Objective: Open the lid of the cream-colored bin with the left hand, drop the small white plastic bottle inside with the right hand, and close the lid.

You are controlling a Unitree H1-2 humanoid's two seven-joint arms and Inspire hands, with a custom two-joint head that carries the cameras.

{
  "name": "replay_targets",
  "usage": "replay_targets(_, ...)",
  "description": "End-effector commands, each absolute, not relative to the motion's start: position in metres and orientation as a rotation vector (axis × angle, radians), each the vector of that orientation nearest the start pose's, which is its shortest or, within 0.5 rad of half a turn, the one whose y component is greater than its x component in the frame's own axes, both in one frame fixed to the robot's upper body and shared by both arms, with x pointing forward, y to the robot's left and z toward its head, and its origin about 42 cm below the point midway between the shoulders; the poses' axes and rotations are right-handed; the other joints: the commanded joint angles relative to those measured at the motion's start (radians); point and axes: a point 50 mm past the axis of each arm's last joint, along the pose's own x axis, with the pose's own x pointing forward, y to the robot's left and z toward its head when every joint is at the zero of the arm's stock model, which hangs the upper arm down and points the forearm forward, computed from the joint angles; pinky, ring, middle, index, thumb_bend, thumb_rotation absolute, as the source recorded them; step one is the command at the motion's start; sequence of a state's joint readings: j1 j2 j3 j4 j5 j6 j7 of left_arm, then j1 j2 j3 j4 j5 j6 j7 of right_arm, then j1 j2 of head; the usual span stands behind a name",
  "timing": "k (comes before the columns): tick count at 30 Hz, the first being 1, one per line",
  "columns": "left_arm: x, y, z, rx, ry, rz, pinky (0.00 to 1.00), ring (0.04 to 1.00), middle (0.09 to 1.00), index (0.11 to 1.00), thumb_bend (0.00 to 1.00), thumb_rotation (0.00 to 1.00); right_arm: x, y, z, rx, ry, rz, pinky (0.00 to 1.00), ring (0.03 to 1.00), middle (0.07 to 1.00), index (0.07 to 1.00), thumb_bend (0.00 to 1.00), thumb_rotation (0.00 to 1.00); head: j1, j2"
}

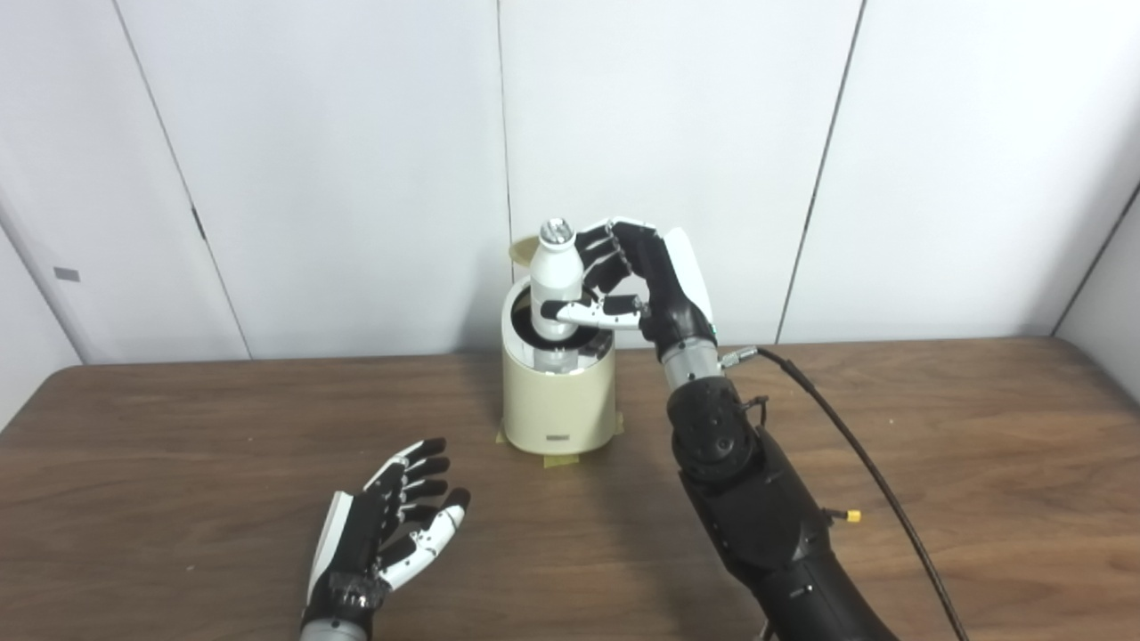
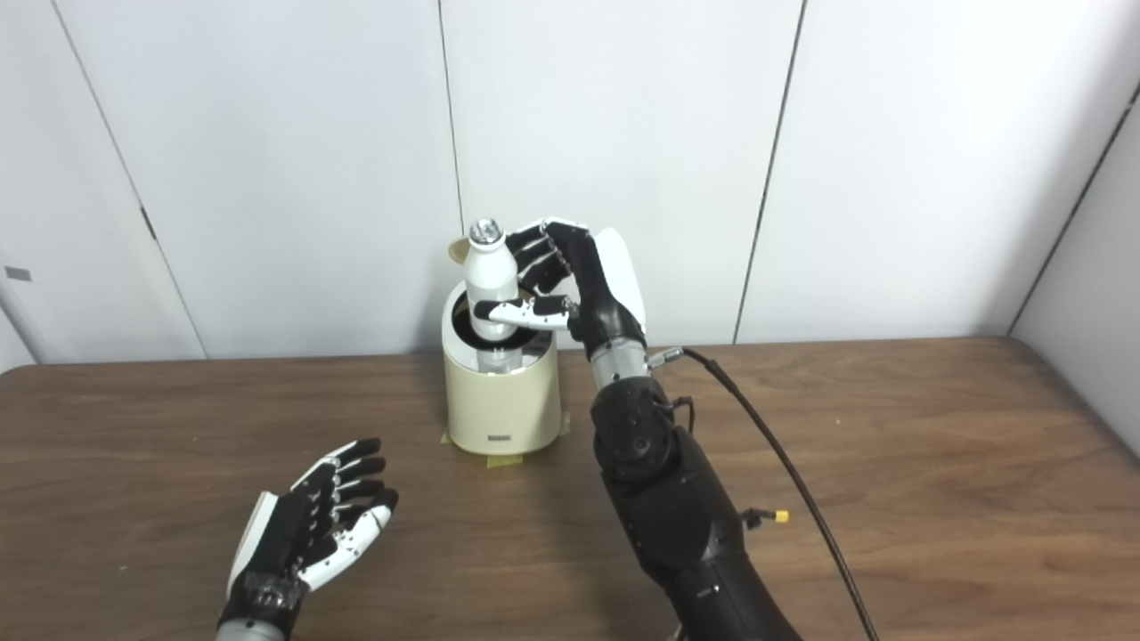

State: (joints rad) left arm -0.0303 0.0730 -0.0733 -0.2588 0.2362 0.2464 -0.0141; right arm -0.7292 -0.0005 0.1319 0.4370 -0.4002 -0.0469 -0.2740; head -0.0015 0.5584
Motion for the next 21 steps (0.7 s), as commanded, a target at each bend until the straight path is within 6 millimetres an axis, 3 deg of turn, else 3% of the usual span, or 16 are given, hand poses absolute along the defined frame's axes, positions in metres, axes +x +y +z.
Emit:
replay_targets(1, 0.2919, 0.2077, 0.1736, 0.305, -0.136, -0.029, 0.69, 0.765, 0.809, 0.856, 0.45, 0.29, 0.4835, -0.112, 0.2926, -0.413, -0.563, -0.044, 0.4, 0.435, 0.482, 0.496, 0.52, 0.0, -0.002, 0.001)
replay_targets(10, 0.2911, 0.2083, 0.1735, 0.311, -0.135, -0.023, 0.71, 0.775, 0.807, 0.852, 0.45, 0.3, 0.4853, -0.1146, 0.2896, -0.409, -0.534, -0.042, 0.41, 0.433, 0.491, 0.494, 0.52, 0.0, -0.003, 0.003)
replay_targets(15, 0.2912, 0.2081, 0.1742, 0.313, -0.134, -0.022, 0.71, 0.775, 0.804, 0.848, 0.44, 0.31, 0.4863, -0.1154, 0.286, -0.465, -0.521, 0.001, 0.47, 0.434, 0.51, 0.503, 0.52, 0.0, -0.005, 0.002)
replay_targets(17, 0.2913, 0.2081, 0.1742, 0.312, -0.136, -0.022, 0.71, 0.775, 0.805, 0.846, 0.44, 0.31, 0.4857, -0.1161, 0.2847, -0.486, -0.516, 0.014, 0.51, 0.583, 0.623, 0.495, 0.52, 0.1, -0.006, 0.002)
replay_targets(21, 0.2911, 0.208, 0.1739, 0.309, -0.137, -0.024, 0.71, 0.775, 0.806, 0.846, 0.44, 0.31, 0.4837, -0.1175, 0.2839, -0.523, -0.488, 0.021, 0.61, 0.708, 0.697, 0.494, 0.52, 0.13, -0.008, 0.001)
